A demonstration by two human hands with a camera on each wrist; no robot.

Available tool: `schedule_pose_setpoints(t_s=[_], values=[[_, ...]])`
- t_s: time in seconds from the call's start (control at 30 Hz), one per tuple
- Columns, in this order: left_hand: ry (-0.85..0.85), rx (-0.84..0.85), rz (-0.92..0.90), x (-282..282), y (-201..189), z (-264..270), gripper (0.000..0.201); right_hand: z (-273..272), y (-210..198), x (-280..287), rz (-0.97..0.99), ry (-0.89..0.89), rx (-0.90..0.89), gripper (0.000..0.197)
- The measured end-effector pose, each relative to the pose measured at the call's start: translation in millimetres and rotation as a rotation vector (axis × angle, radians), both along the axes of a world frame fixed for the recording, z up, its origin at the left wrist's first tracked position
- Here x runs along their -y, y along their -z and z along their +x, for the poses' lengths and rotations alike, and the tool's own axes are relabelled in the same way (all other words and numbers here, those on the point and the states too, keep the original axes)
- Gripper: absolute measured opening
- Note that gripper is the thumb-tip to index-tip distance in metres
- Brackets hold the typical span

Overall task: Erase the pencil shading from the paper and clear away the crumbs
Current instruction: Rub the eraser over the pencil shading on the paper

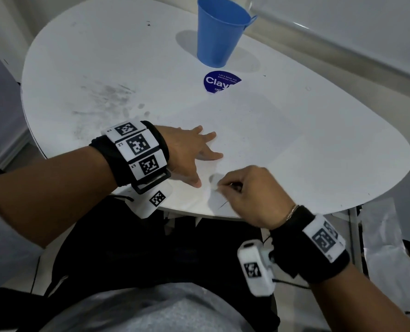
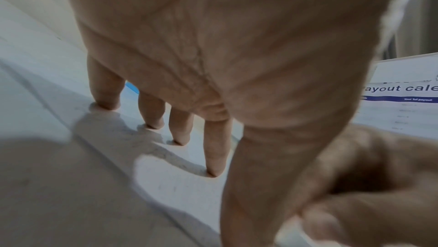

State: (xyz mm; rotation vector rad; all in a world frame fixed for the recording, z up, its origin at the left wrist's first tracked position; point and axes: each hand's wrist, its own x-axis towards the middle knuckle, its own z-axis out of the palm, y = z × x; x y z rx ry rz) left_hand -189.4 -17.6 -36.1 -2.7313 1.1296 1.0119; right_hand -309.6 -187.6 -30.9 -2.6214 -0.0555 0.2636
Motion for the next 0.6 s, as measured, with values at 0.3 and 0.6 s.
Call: schedule_pose_setpoints(t_s=[0.3, 0.6], values=[[0.012, 0.009, 0.022, 0.8, -2.4, -0.2, 0.086, -8.2, -3.7, -7.8, 0.001, -0.068, -0.007, 0.014], [0.019, 0.017, 0.033, 1.3, 0.5, 0.1, 0.086, -8.6, -2.3, -10.3, 0.000, -0.052, -0.003, 0.015]])
